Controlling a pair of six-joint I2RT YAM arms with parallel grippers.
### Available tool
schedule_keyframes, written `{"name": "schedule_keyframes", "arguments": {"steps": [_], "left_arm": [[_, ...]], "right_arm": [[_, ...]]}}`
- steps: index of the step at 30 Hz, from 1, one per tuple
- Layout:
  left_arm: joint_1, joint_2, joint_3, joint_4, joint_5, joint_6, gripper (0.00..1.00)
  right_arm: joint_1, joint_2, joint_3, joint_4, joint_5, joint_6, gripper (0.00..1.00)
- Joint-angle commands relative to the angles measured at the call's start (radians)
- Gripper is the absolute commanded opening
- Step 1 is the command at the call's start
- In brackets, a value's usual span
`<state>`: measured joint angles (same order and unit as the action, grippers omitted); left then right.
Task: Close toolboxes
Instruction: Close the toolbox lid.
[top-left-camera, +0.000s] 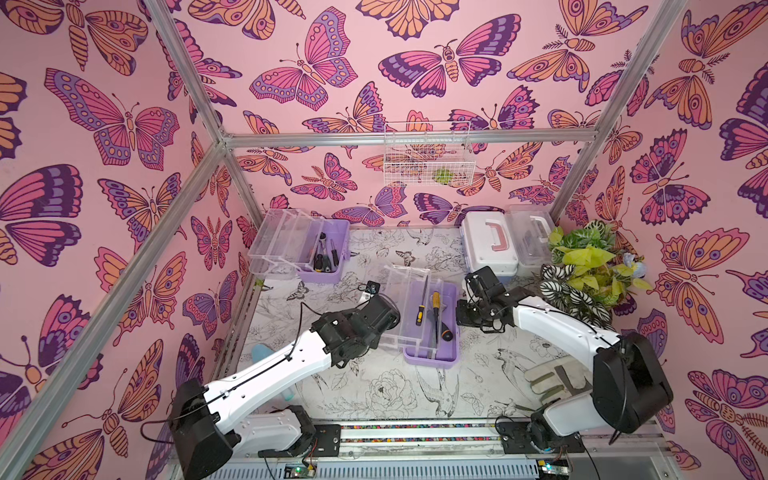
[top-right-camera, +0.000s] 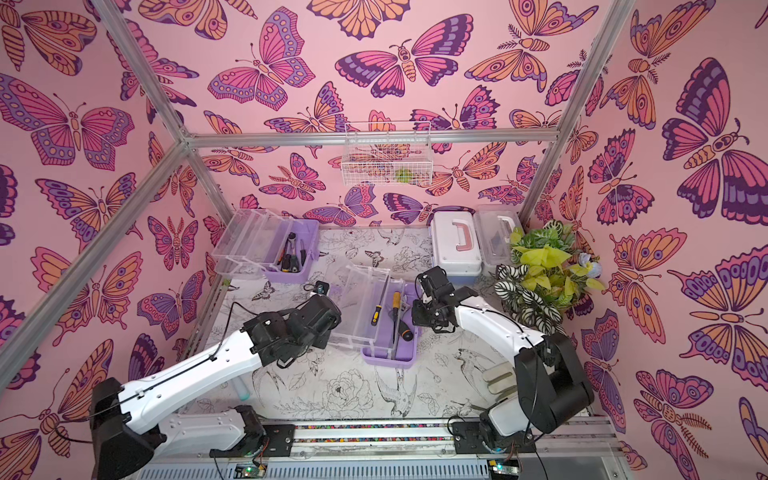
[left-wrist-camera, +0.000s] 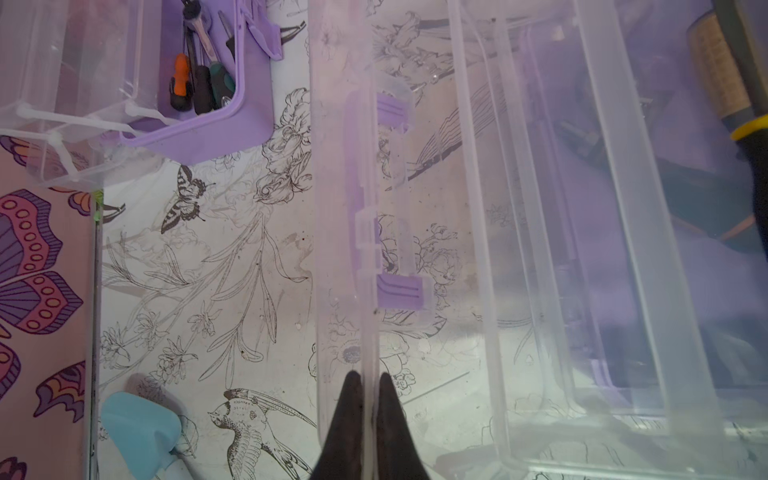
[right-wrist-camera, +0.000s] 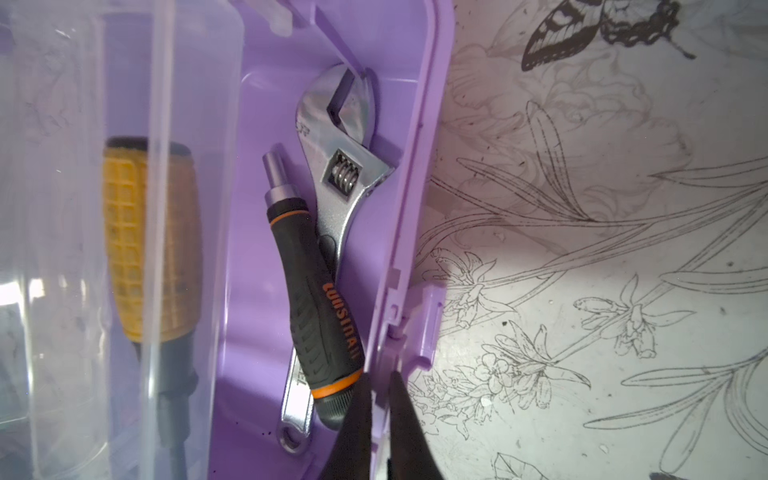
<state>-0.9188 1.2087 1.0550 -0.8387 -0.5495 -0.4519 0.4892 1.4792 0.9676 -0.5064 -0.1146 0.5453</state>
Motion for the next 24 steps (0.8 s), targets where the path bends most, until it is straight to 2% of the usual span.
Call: {"name": "schedule_keyframes", "arguments": {"steps": [1,10,18,24], "left_arm": [[-0.079,0.013,0.064,0.105,0.154,0.096,0.00],[-0.175,0.127,0.149,0.106,0.198,0.108,0.02],[-0.229,0.142,0.191,0.107,0.185,0.107,0.03],[-0.249,0.136,0.188,0.095,0.124,0.086,0.00]], "right_arm": [[0.044,0.040,0.028,0.027,-0.064,-0.019,0.00],[0.057,0.067,0.037,0.068,-0.113,0.000,0.00],[0.057,0.085,0.036,0.115,-0.185,-0.007,0.00],[0.038,0.021,0.049,0.041,-0.134,-0.034,0.00]]}}
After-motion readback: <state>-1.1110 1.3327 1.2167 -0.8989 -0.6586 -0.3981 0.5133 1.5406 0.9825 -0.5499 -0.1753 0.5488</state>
